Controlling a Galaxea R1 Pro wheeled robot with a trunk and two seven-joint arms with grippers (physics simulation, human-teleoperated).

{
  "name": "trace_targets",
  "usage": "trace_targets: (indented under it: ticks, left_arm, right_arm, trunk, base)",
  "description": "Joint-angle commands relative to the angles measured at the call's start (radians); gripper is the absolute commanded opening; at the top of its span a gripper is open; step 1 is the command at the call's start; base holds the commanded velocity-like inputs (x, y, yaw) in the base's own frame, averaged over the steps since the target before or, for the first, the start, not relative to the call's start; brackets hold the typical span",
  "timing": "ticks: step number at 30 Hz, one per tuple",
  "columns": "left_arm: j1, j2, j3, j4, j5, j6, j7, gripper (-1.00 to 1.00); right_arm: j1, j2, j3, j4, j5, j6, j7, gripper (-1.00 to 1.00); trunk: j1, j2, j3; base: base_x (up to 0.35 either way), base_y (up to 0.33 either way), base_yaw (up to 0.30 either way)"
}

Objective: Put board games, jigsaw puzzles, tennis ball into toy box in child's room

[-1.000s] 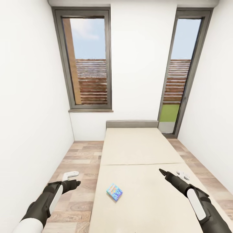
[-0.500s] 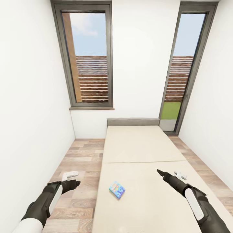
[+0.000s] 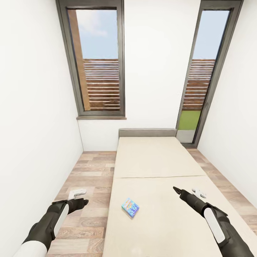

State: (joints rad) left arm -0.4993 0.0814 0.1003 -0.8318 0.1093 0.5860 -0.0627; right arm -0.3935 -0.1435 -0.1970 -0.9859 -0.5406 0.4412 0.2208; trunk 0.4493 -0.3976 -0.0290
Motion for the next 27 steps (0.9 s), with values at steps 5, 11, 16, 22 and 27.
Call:
trace_targets:
  ticks: [5,11,16,22,27]
  left_arm:
    - [-0.001,0.0,0.001,-0.001,0.009,0.006,0.0,1.0]
    - [-0.001,0.0,0.001,-0.001,0.009,0.006,0.0,1.0]
    - [-0.001,0.0,0.002,-0.001,0.009,0.006,0.0,1.0]
    - [-0.001,0.0,0.002,-0.001,0.008,0.006,0.0,1.0]
    - [-0.001,0.0,0.002,-0.001,0.009,0.006,0.0,1.0]
  right_arm:
    - [-0.001,0.001,-0.002,-0.002,-0.005,0.003,0.003,1.0]
    - [-0.001,0.001,-0.002,-0.002,-0.005,0.001,0.002,1.0]
    - [-0.001,0.001,-0.002,-0.002,-0.005,0.0,0.002,1.0]
    - [-0.001,0.001,-0.001,-0.002,-0.006,-0.001,0.002,1.0]
    - [-0.001,0.001,-0.001,-0.002,-0.005,-0.001,0.002,1.0]
  trunk:
    - [0.001,-0.002,-0.003]
    - [0.001,-0.002,-0.003]
    - [0.001,-0.002,-0.003]
    - [0.001,-0.002,-0.003]
    - [0.001,-0.002,-0.003]
  base:
    - [0.0,0.0,0.0]
    - [0.0,0.0,0.0]
    - [0.0,0.043,0.0]
    - [0.0,0.223,0.0]
    - [0.0,0.272,0.0]
